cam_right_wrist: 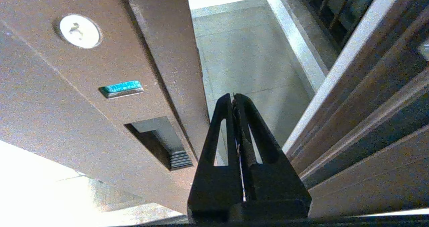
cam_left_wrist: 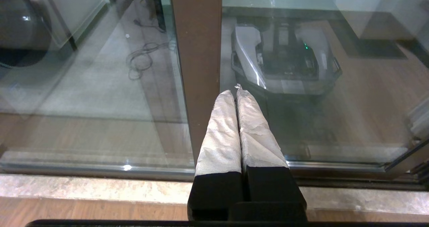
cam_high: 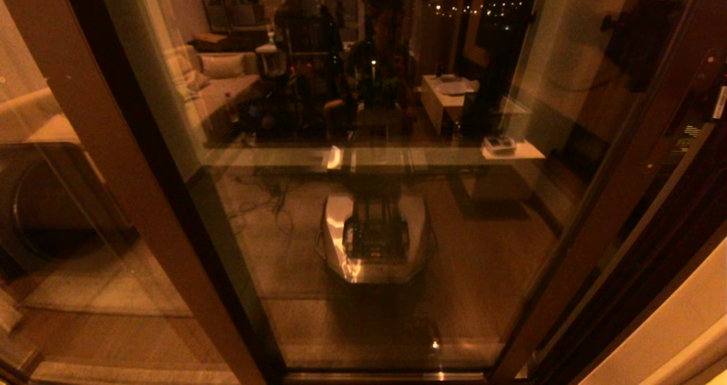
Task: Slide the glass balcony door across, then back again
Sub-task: Open the slid door
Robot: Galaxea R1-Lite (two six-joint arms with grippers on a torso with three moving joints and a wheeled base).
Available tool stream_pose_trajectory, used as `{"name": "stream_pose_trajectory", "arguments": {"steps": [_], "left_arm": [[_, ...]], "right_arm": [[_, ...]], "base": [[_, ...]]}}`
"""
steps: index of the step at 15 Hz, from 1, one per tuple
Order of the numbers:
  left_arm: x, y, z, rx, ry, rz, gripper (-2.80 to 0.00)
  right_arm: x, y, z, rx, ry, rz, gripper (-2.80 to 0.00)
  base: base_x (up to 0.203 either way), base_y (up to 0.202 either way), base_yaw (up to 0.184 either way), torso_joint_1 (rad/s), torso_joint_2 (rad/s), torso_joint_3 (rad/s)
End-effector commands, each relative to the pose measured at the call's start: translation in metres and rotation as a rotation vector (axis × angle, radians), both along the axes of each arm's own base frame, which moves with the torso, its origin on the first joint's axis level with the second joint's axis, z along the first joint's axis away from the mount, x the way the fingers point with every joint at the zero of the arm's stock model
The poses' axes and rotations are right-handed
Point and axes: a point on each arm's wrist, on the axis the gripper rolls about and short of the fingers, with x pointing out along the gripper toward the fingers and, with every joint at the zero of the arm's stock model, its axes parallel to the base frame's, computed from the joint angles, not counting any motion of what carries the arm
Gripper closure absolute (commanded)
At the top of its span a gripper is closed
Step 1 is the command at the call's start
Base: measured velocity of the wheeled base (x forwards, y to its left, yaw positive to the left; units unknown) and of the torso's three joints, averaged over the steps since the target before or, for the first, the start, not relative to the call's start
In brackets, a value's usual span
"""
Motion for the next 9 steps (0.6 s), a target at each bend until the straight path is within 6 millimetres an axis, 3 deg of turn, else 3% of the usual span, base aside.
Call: {"name": "stream_pose_trajectory", "arguments": {"steps": [1,9], "left_arm": [[0.000,0.000,0.000,0.000,0.000,0.001,0.00],[0.000,0.000,0.000,0.000,0.000,0.001,0.00]], "right_arm": [[-0.001,0.007,0.000,-0.001,0.001,0.018,0.00],[-0.002,0.028,-0.001,0.004,0.009,0.079,0.00]], "base": [[0.000,0.000,0.000,0.000,0.00,0.000],[0.000,0.000,0.000,0.000,0.00,0.000]]}}
